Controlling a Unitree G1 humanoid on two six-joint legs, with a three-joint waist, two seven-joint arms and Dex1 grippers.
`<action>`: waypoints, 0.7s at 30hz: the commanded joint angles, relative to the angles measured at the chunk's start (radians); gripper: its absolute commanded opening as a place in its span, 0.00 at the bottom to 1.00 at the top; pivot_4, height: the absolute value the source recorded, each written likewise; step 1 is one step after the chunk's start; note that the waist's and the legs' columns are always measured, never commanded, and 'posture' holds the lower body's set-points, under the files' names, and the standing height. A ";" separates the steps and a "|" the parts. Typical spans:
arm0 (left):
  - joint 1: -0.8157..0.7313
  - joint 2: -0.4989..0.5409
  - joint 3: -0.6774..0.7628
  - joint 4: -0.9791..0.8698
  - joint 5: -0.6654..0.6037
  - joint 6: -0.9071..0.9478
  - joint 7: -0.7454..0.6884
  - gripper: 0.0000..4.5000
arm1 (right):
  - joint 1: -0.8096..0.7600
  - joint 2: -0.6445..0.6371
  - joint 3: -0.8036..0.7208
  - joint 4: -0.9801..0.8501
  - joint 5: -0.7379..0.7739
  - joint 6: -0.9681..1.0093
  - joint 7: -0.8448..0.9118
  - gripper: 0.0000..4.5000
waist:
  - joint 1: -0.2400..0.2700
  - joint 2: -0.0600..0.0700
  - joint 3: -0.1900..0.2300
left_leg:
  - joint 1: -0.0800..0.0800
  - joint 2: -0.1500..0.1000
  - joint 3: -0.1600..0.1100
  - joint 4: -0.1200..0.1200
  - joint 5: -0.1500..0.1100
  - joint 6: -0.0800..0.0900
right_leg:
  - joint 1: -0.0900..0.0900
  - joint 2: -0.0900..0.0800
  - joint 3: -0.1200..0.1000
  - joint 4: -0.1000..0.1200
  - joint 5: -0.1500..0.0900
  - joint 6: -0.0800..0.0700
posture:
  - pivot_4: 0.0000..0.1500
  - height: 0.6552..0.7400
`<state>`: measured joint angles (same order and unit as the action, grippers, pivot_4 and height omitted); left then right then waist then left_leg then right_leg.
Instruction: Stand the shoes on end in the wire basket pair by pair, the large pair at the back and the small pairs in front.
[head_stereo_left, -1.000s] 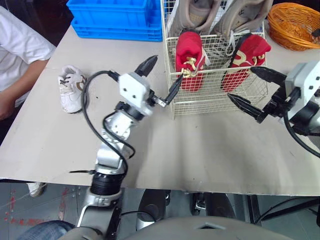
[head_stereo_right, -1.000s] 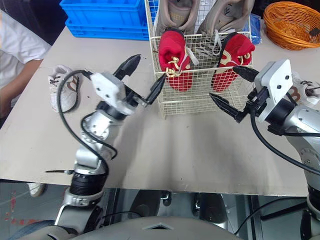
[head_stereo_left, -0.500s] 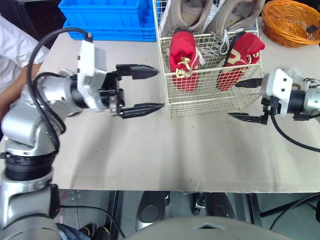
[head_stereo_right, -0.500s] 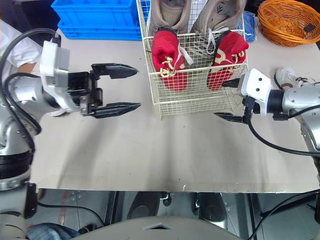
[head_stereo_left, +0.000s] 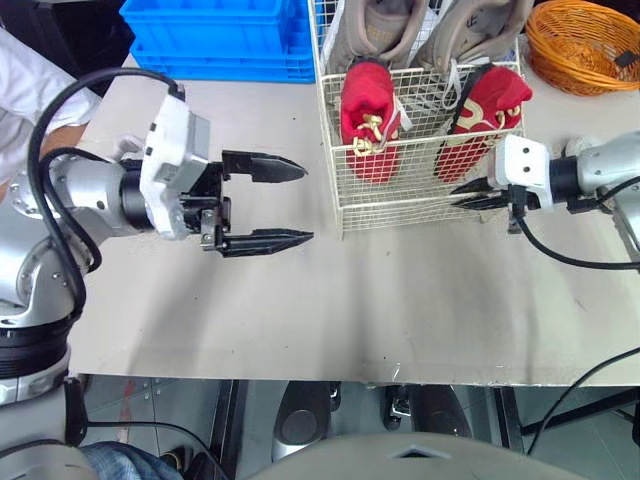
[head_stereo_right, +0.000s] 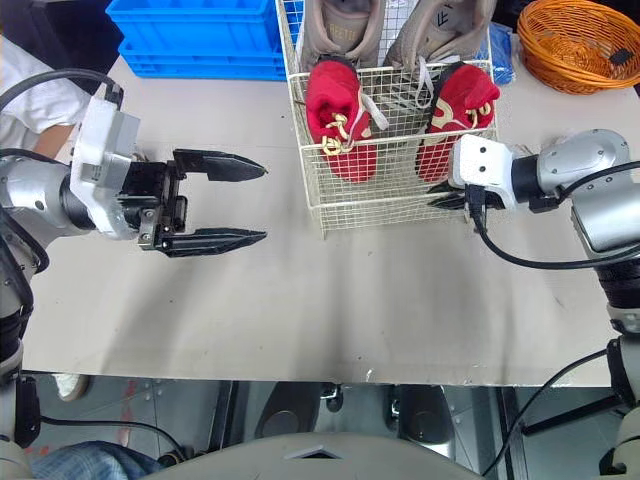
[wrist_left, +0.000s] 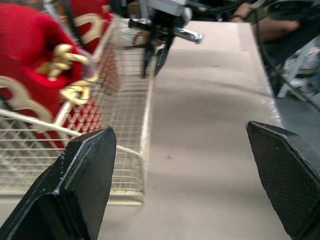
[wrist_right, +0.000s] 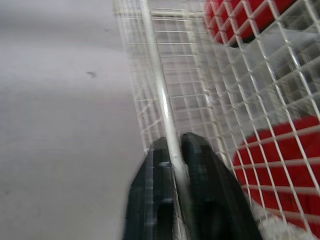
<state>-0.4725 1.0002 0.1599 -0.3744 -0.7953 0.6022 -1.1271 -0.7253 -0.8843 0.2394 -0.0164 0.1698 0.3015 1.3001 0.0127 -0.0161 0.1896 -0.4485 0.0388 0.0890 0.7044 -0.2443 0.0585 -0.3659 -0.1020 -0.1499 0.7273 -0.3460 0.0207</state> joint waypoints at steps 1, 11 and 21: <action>-0.029 -0.003 0.012 0.017 0.049 -0.039 0.011 1.00 | -0.029 0.035 -0.015 -0.055 0.025 0.076 -0.023 0.01 | -0.002 0.000 0.000 | 0.000 0.000 0.000 0.000 0.000 0.000 | 0.000 0.000 0.000 0.000 0.000 0.000 | 1.00 0.36; -0.036 -0.015 -0.016 0.022 0.067 -0.053 -0.060 1.00 | -0.026 0.068 -0.038 -0.162 0.049 0.227 -0.055 0.01 | -0.001 0.001 0.000 | -0.003 0.000 0.002 -0.001 0.000 0.000 | -0.004 0.000 0.001 0.000 0.000 0.000 | 1.00 0.36; -0.045 -0.032 -0.039 0.026 0.076 -0.055 -0.076 1.00 | 0.017 0.066 -0.147 -0.237 0.097 0.240 -0.143 0.63 | 0.000 0.001 0.000 | -0.004 0.000 0.002 -0.001 0.000 0.000 | -0.005 -0.001 0.001 0.000 0.000 0.000 | 1.00 0.36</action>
<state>-0.4971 0.9691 0.1079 -0.3394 -0.7207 0.5617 -1.1972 -0.7065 -0.8139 0.1596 -0.2185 0.2534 0.5495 1.1912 0.0130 -0.0154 0.1900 -0.4523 0.0386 0.0913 0.7036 -0.2443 0.0583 -0.3704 -0.1026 -0.1486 0.7277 -0.3459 0.0207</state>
